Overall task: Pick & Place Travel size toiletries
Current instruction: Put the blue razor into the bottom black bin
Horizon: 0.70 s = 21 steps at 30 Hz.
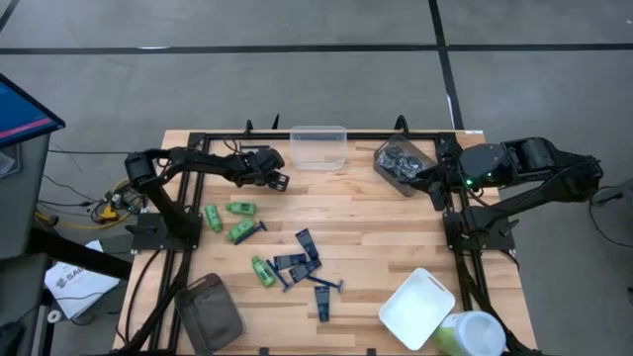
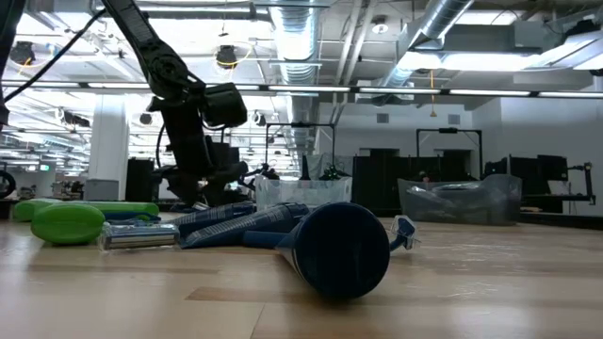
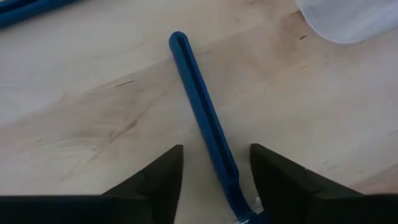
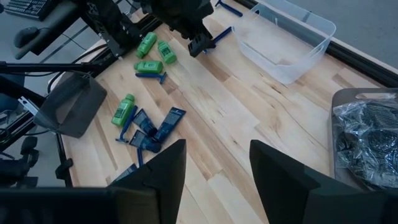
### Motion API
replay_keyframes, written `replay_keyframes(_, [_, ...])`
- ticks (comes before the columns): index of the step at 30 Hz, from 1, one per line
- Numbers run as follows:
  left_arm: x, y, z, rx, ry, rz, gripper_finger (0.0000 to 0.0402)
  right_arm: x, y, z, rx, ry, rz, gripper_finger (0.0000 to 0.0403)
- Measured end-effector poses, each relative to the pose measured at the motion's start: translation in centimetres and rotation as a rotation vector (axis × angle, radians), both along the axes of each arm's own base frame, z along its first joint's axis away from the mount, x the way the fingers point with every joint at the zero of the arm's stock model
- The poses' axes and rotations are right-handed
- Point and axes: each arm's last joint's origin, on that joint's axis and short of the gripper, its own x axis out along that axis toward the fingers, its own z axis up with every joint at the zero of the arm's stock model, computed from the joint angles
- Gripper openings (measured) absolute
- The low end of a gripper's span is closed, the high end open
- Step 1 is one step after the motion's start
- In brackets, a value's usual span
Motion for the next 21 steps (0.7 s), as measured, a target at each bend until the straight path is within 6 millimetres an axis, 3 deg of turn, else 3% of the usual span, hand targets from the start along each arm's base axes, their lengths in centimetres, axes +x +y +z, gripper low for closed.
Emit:
replay_keyframes(10, [-0.1,-0.1,0.3,0.011,0.002,-0.026,0.0021,0.0,0.0,0.0,0.001,0.001,0.002,0.016])
replay_keyframes(16, [0.0,-0.4,0.7,-0.001,-0.018,-0.048,0.0021,0.0,0.0,0.0,-0.005,0.002,0.007,0.0153])
replay_keyframes(21, [0.0,-1.0,3.3,0.017,-0.11,-0.149,0.0018,0.0,0.0,0.0,-0.016,0.006,0.017,0.0147])
